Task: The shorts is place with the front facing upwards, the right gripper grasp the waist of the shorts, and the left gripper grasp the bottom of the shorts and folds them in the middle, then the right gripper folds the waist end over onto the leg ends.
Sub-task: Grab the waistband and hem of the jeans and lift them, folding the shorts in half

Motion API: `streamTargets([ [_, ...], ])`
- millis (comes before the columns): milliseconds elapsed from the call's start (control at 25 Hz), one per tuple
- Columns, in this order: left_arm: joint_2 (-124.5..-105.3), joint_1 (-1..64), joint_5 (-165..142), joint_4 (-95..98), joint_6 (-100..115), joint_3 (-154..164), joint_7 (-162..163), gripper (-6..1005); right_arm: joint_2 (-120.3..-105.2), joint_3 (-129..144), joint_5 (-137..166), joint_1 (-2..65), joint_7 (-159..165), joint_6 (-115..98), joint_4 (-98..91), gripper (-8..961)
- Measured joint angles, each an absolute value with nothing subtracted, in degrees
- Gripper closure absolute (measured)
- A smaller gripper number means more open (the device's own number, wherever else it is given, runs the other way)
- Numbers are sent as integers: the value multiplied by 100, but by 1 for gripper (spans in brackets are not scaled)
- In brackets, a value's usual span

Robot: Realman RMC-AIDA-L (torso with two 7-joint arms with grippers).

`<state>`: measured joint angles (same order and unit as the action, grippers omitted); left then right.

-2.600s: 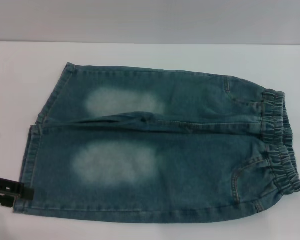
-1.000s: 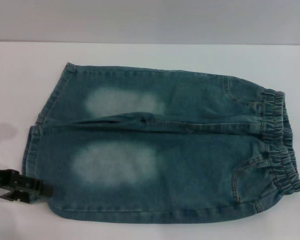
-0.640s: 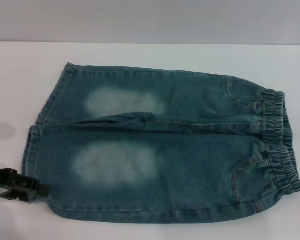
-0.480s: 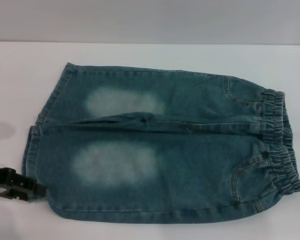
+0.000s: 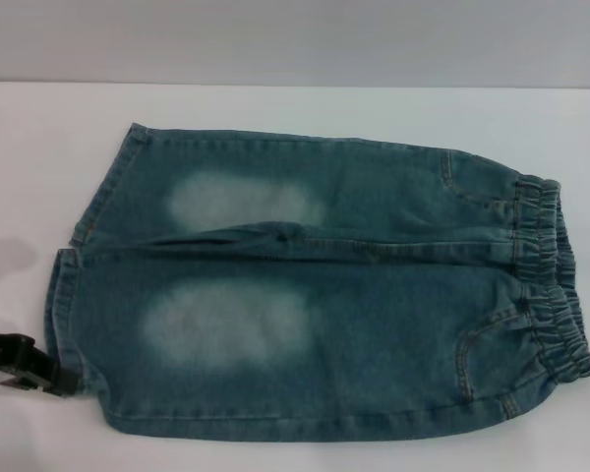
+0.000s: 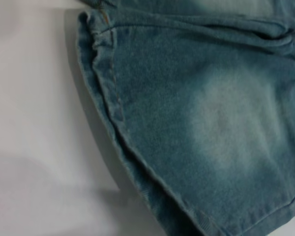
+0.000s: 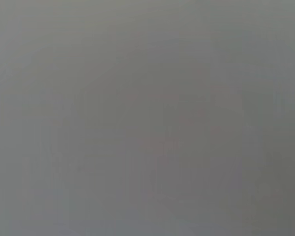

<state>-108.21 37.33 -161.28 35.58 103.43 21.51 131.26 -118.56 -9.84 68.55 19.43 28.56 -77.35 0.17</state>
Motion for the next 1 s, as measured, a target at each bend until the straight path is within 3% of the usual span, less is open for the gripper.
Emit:
streamTargets([
  [80,-10859,3753,-16129,3582,10308,2302,13140,861,-11856,-984,6855,1943,2856,-7734,17,197],
  [440,-10886,3881,-16121,3587,10270,2294,13159,968,-11856,-1003,6837,1997,2846,-7565,-55,198],
  [1000,-10870,4042,-15724,3614,9737,2270,13231,963,-11847,-1017,6810,2251,2976,-7351,-249,197],
])
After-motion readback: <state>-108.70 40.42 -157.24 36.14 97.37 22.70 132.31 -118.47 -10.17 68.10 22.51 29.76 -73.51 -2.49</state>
